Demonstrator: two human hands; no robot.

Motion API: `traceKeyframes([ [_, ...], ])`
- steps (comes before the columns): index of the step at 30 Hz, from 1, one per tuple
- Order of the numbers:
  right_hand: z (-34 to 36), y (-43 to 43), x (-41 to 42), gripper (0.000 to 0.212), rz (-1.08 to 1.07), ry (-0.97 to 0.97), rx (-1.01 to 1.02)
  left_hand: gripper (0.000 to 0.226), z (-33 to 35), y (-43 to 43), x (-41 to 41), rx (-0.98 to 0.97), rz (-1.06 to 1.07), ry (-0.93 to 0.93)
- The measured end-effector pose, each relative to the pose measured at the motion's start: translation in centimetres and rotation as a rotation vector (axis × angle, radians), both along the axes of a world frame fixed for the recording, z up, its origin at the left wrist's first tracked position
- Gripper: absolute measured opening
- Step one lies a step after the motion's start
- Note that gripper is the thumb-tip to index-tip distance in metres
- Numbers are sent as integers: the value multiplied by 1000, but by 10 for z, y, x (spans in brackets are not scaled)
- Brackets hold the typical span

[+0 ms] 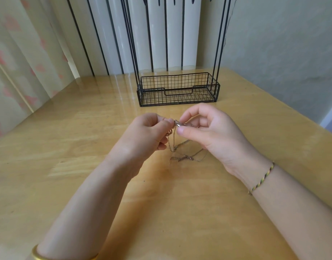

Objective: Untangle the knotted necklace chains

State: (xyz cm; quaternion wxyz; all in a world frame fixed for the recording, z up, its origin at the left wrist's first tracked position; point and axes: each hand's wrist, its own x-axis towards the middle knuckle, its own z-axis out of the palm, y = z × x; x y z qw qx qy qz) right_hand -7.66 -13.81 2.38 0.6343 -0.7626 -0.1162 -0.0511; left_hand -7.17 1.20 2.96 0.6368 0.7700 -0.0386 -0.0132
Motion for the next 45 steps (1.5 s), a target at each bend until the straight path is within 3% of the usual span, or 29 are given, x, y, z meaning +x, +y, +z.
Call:
traceKeyframes([
  [10, -2, 2, 2, 8, -83, -170, -187, 14, 1, 3, -2, 52, -50, -68],
  [27, -1, 4, 3, 7, -101, -37, -147, 17, 0, 0, 0, -14, -3, -95],
  [40, 4, 1, 4, 15, -191, 8, 150, 11, 1, 1, -2, 114, -75, -51],
  [45, 4, 1, 4, 13, -129, 60, 229, 3, 0, 0, -2, 195, -36, -72],
])
